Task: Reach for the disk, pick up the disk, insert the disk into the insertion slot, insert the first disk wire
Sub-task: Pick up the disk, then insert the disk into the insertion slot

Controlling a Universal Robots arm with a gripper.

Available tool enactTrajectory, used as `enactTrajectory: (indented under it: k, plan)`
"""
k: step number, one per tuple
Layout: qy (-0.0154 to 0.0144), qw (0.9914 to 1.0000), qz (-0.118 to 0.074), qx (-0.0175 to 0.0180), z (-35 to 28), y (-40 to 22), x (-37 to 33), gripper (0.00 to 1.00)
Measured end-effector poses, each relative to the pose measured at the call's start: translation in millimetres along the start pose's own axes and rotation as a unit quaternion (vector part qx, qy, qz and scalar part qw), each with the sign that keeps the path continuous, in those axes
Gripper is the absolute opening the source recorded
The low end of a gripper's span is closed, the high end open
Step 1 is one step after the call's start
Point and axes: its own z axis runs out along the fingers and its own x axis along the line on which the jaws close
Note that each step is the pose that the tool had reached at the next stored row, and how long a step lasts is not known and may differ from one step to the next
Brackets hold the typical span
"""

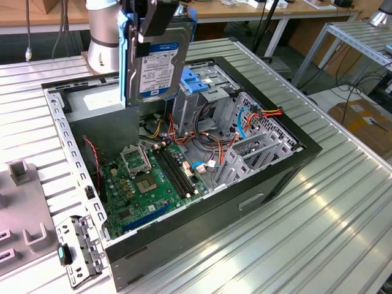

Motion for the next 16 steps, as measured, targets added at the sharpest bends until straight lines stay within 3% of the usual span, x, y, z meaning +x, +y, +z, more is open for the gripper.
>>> enactTrajectory:
  k: [16]
  plan:
    - [0.0001, 1.0, 0.0, 0.0, -0.1, -1.5, 2.6, 0.37]
